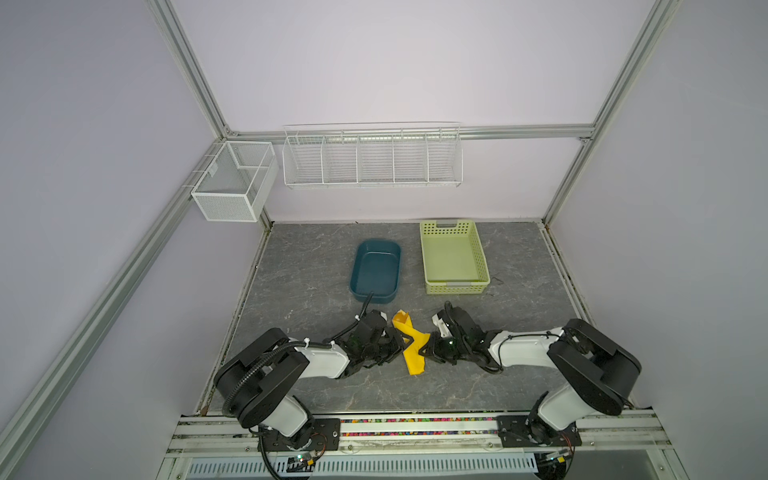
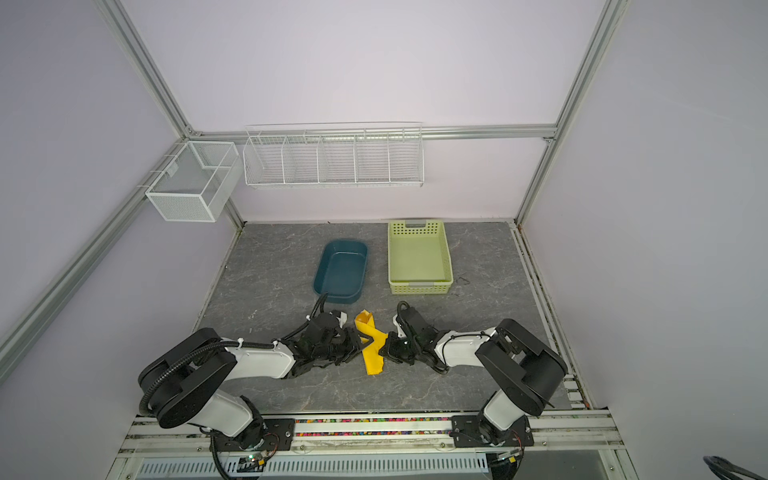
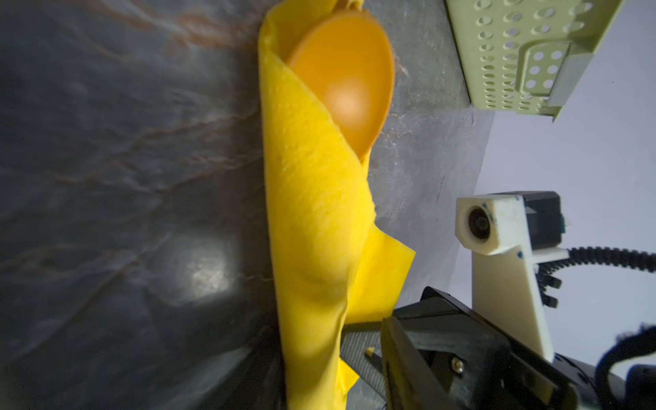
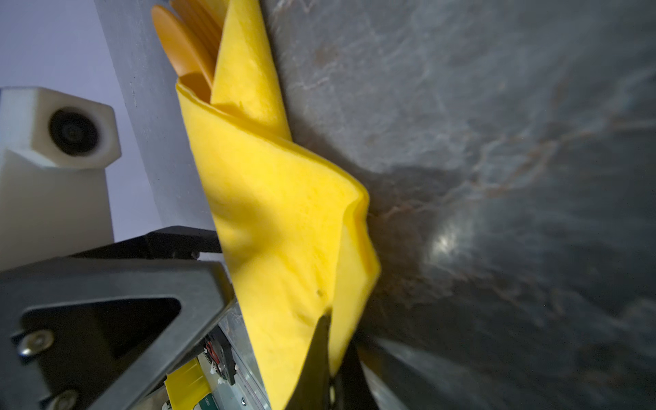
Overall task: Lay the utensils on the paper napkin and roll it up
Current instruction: 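Wrap the napkin flap around the utensils, turning the bundle between both grippers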
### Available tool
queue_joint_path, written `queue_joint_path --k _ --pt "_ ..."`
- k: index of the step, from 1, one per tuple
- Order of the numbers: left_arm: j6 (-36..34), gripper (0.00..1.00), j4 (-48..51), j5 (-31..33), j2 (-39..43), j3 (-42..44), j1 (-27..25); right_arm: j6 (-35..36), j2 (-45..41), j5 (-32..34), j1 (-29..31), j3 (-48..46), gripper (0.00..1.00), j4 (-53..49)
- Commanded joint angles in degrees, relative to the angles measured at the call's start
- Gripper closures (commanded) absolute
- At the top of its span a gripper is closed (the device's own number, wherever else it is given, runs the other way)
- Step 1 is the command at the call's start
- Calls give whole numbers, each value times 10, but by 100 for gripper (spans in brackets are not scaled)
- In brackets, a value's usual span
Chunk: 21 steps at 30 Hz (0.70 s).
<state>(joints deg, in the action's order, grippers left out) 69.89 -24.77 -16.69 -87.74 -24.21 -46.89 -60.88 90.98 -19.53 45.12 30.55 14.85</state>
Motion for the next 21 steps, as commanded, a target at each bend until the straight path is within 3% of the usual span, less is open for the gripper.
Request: queue_joint_path --k 1,10,21 --pt "-32 57 36 18 -15 -9 0 -8 39 42 -2 -25 93 -99" --pt "-53 61 4 5 -51 -21 0 -9 51 37 1 -24 93 -90" --pt "-63 80 42 21 -29 -27 -1 -7 47 36 2 -23 93 -89"
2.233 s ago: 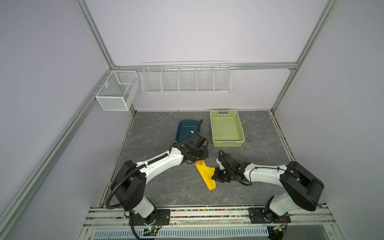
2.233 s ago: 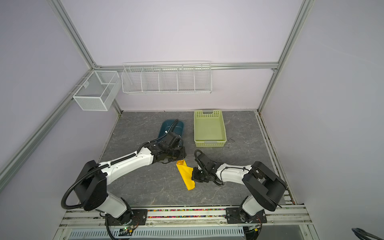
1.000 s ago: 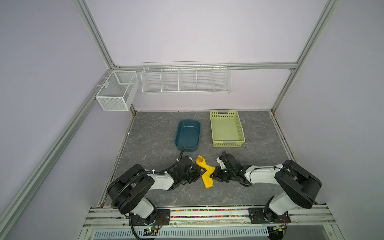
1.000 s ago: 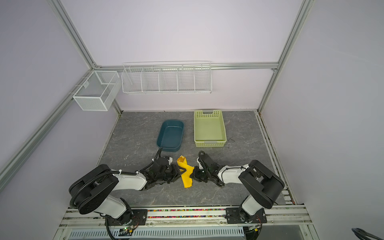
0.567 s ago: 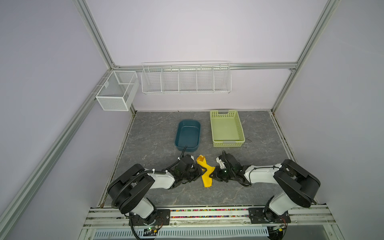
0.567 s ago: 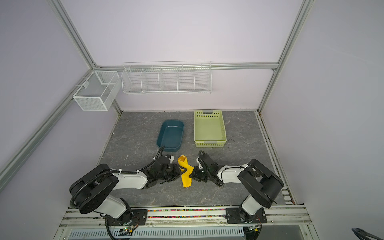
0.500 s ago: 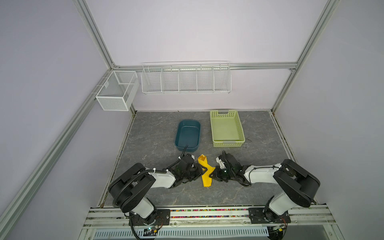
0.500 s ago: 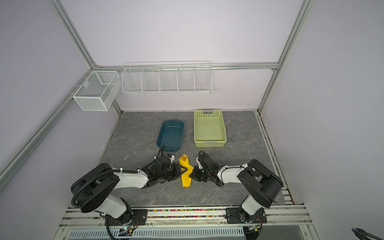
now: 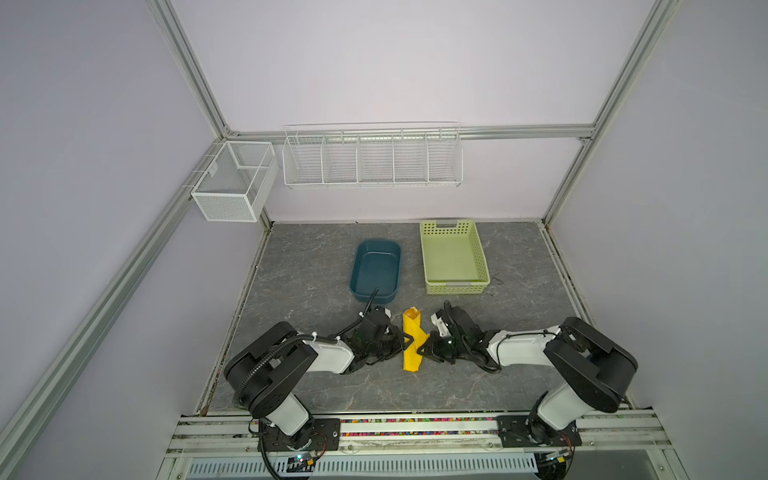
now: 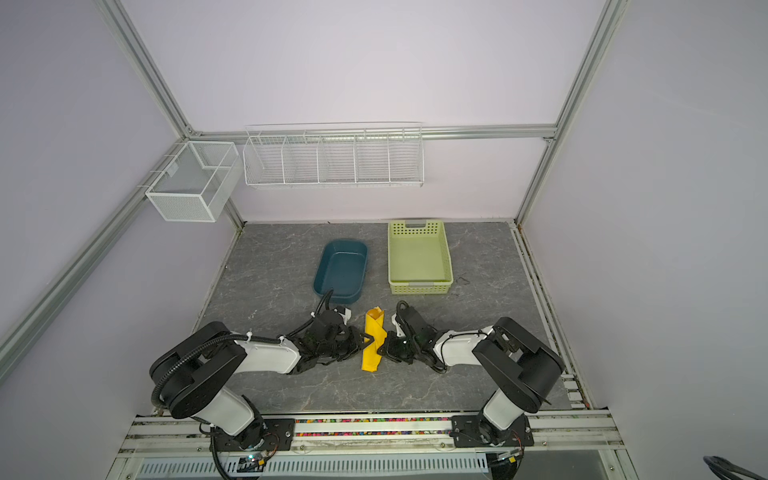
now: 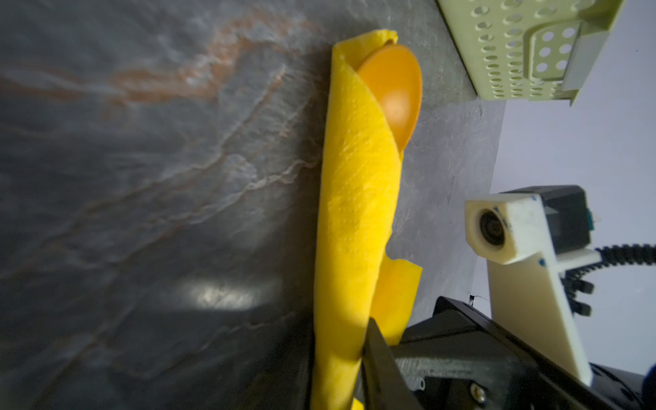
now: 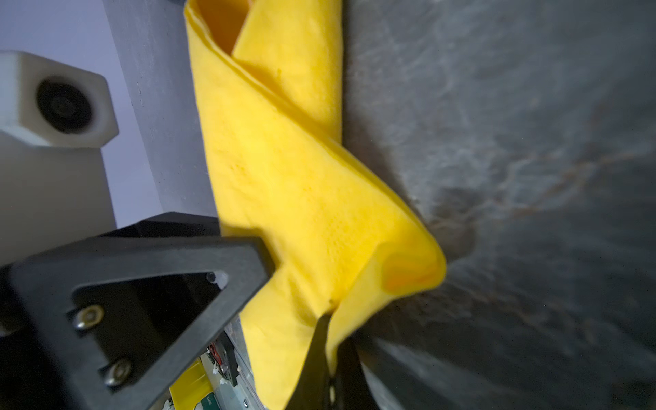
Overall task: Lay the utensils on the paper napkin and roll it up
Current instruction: 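Wrap the napkin flap around the utensils, turning the bundle between both grippers, then lift the yellow napkin bundle upright with the left gripper while the right gripper rises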
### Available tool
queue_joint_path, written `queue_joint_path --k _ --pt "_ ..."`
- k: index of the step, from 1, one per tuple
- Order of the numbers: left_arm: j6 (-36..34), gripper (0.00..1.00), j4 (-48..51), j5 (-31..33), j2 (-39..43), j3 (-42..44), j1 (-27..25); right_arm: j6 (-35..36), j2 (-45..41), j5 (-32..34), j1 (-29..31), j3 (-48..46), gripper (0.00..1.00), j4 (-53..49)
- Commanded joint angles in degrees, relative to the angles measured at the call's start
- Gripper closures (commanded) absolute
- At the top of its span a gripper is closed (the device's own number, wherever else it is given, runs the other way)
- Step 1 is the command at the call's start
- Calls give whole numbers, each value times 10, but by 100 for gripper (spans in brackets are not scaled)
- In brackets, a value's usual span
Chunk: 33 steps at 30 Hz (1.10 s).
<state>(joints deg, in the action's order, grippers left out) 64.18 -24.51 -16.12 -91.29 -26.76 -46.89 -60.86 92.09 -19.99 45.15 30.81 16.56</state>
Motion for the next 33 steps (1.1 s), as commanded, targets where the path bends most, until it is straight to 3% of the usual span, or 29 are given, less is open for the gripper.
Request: queue_joint_path --k 1,6,11,18,27,33 --pt "-8 82 43 18 10 -2 0 -7 37 41 1 -25 93 -104" --pt "-14 86 63 29 23 -5 -1 7 24 40 4 -16 93 -113" --pt "-35 89 99 44 54 -13 0 36 -21 62 2 3 86 -172" --pt "-86 95 172 79 128 -40 11 67 -130 96 -3 22 77 -255" --pt "-170 98 208 71 223 -113 47 140 -300 139 -16 68 68 -338" --pt "-231 100 190 57 274 -172 49 190 -381 88 -19 104 62 -311"
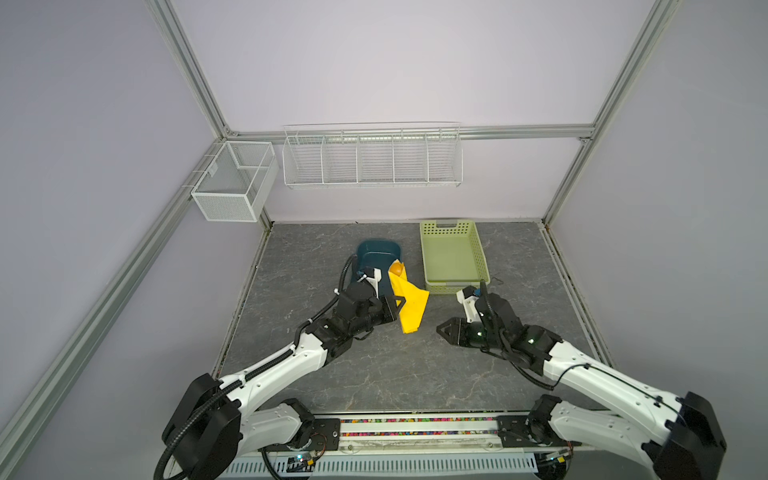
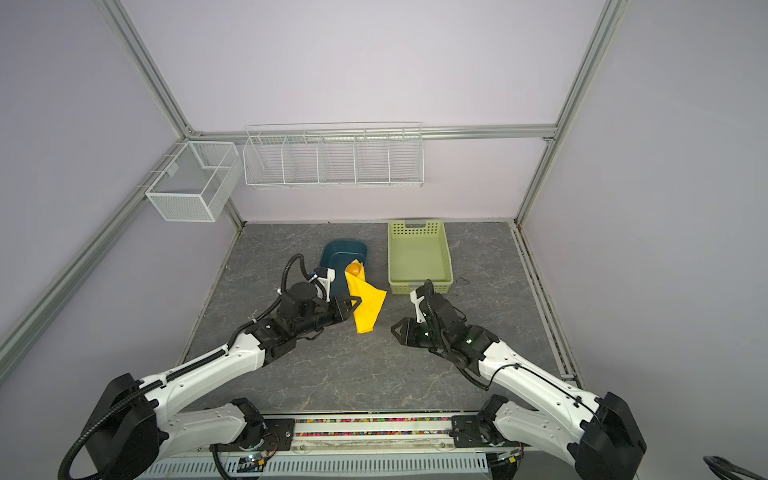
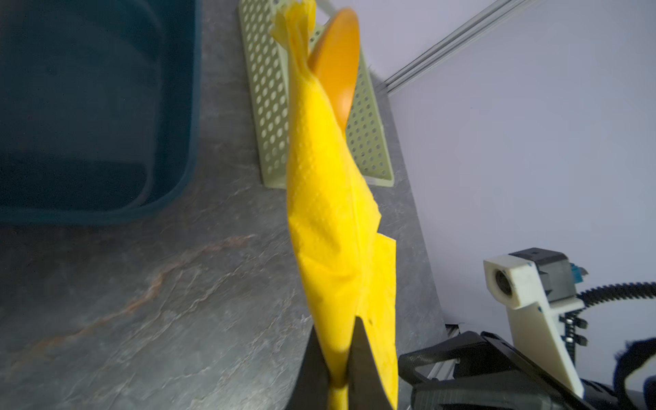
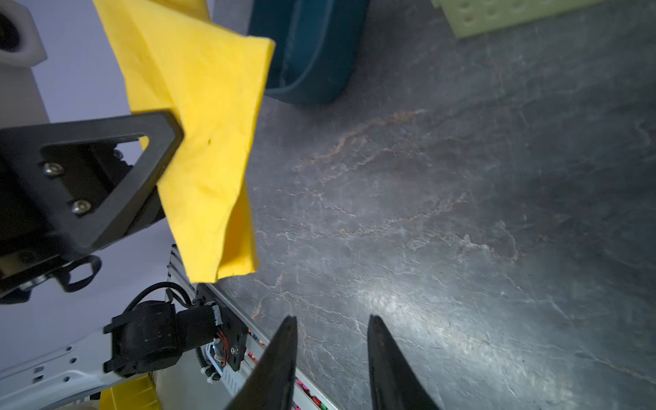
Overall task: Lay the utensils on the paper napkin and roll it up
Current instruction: 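Lift the yellow napkin bundle upright with the left gripper while the right gripper rises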
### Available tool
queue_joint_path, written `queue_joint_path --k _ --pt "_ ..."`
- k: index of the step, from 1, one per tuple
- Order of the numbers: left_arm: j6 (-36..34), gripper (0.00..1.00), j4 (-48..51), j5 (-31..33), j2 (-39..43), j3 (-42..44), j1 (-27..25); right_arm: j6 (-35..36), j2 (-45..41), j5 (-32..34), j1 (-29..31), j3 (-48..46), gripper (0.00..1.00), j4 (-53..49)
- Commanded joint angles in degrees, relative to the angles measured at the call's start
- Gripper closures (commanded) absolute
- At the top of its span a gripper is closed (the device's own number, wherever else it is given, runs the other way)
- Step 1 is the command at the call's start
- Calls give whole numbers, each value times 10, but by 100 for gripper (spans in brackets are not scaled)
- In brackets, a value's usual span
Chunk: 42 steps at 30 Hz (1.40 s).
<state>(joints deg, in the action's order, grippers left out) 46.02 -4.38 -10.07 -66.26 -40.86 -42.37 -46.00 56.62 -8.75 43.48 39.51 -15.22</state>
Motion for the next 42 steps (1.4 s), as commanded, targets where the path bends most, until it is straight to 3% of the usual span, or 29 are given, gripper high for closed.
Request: queue_joint_path --k 1,8,15,21,29,42 --pt "-55 100 -17 -7 31 -37 4 46 -36 -35 -2 20 62 22" --pt "-105 100 -42 -57 50 -87 4 112 -109 -66 -2 40 59 123" --pt "-103 100 -195 -152 52 -76 4 165 -94 -111 -2 72 31 189" --pt "-102 100 -251 -204 41 -93 4 194 -63 -144 -1 91 25 240" --pt "-119 100 -223 -225 46 -127 4 189 -23 -202 0 105 30 278" --pt "-136 100 -181 -199 59 -136 4 201 -28 -199 9 105 55 275"
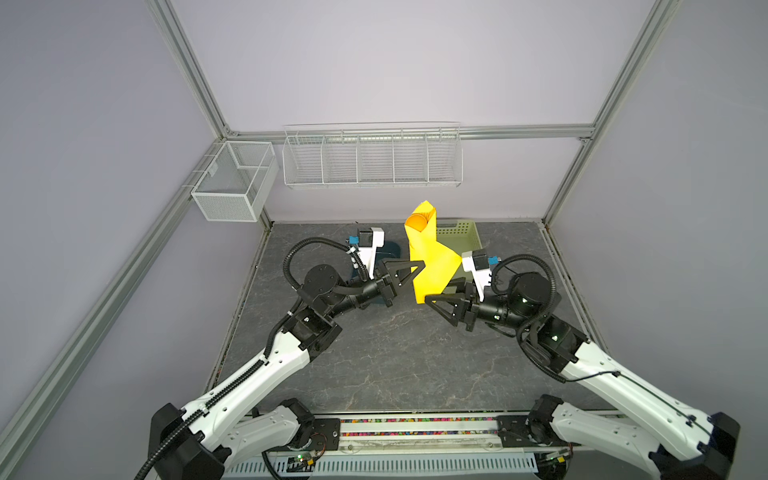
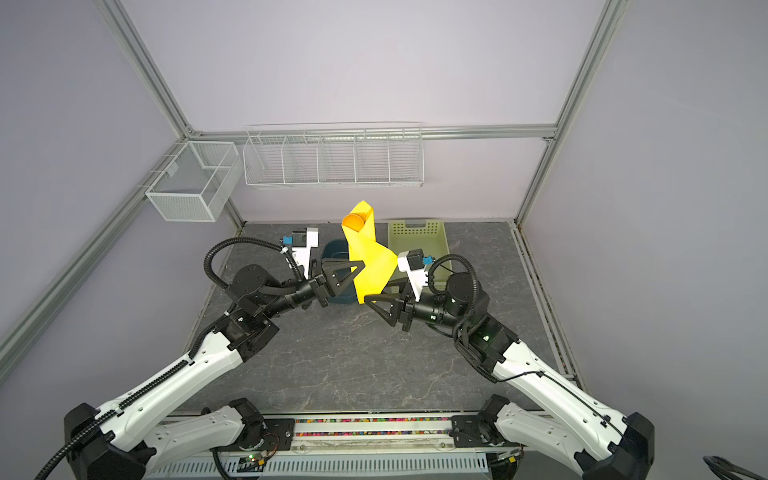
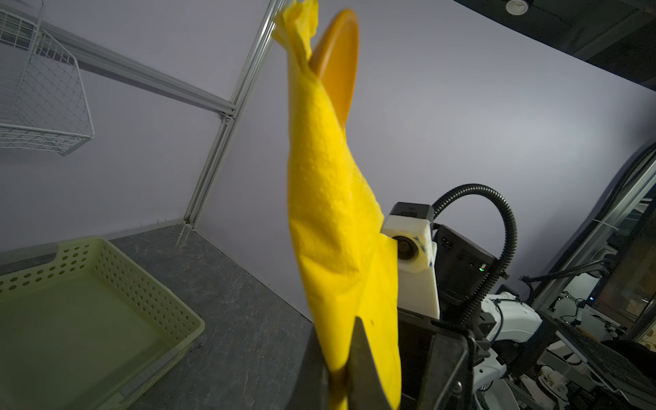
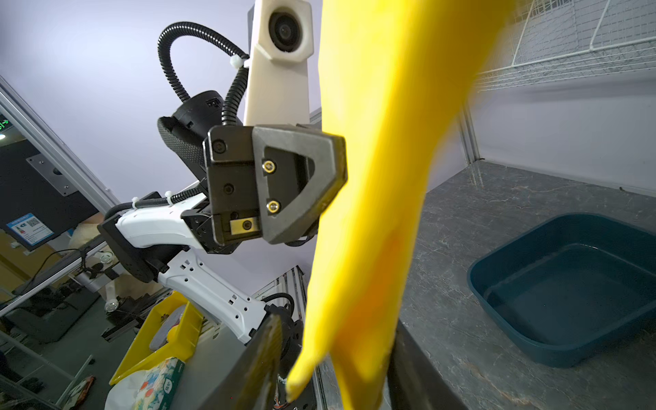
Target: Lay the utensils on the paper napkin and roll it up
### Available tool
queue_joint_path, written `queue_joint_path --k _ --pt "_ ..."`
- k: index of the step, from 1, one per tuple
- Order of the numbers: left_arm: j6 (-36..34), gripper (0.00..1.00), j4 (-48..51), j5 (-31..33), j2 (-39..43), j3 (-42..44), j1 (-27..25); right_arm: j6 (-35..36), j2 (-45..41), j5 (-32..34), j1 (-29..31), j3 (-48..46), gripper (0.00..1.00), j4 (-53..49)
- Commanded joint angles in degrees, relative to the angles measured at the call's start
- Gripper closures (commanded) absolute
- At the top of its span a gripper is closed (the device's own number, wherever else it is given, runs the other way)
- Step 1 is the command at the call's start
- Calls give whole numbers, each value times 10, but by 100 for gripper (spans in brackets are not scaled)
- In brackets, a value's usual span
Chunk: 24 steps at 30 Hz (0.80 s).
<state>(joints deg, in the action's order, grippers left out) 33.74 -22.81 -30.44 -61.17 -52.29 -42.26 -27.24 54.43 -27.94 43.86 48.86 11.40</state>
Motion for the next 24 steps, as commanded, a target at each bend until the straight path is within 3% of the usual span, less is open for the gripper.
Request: queue_joint_path --k 1,11,18,24 --pt "-13 100 4 6 8 -23 2 14 -6 -8 6 25 57 9" --pt "-13 100 8 12 11 -25 3 23 -8 -1 11 29 83 -1" --pt "-3 73 -5 10 20 -24 2 41 -11 -10 15 30 92 5" --pt "10 64 -27 -22 17 -27 3 64 -16 -41 24 32 94 24"
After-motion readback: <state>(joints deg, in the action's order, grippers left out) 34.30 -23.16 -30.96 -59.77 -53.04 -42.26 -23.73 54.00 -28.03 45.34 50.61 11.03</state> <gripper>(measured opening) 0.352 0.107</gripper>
